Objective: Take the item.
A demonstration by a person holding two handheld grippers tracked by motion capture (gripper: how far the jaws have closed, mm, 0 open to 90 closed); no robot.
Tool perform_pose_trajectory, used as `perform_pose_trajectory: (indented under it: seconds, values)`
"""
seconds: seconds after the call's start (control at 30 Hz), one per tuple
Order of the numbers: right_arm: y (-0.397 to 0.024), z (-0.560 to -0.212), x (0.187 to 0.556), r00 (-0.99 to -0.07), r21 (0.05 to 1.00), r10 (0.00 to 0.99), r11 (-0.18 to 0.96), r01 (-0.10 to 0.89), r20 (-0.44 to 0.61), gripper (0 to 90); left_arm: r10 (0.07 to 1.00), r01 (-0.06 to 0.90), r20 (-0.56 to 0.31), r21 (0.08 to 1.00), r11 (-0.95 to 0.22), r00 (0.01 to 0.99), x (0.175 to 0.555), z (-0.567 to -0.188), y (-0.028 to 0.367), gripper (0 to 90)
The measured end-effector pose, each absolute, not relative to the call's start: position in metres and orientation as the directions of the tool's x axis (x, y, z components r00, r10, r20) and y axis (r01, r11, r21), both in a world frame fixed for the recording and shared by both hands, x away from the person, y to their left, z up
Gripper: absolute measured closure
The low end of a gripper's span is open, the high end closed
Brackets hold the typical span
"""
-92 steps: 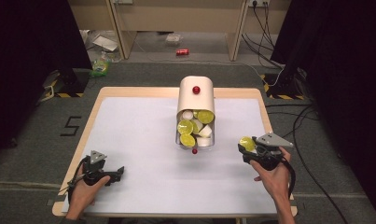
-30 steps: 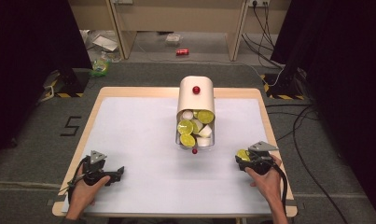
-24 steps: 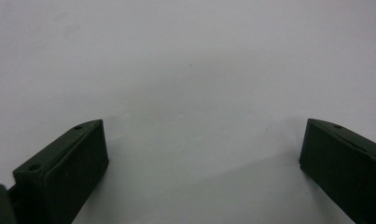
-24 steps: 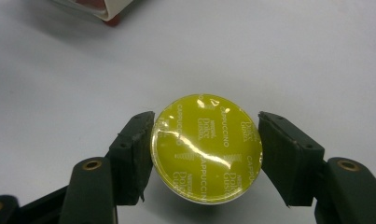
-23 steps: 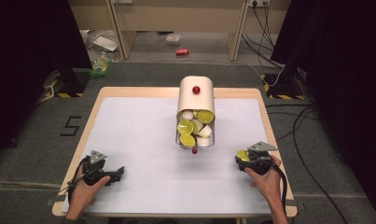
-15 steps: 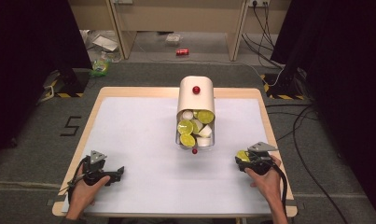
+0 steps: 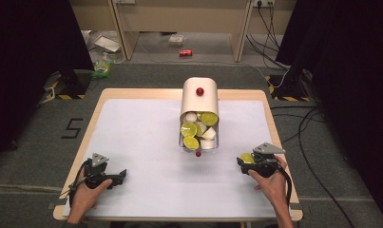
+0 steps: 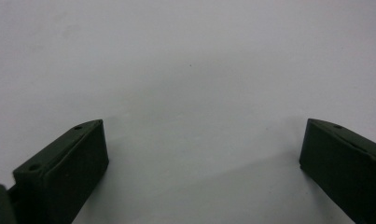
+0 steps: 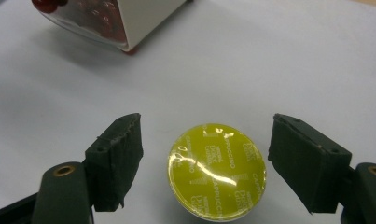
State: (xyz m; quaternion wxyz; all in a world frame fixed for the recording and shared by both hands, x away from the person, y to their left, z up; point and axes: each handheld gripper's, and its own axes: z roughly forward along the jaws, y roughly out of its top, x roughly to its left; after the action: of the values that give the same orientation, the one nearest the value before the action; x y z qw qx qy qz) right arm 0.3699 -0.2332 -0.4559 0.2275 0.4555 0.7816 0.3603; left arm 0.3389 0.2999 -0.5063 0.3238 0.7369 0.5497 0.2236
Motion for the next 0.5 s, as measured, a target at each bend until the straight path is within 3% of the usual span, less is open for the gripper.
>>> perform_pose_trajectory:
  seconds: [0.5]
  values:
    - [-0.221,-0.445,0.363,-0.527,0.813,0.849,0.329,0.480,-0.033,26.6,0.955,0.666,-0.027,0.723,-0.186,0.296,0.339,-0.506,0.300,0.0]
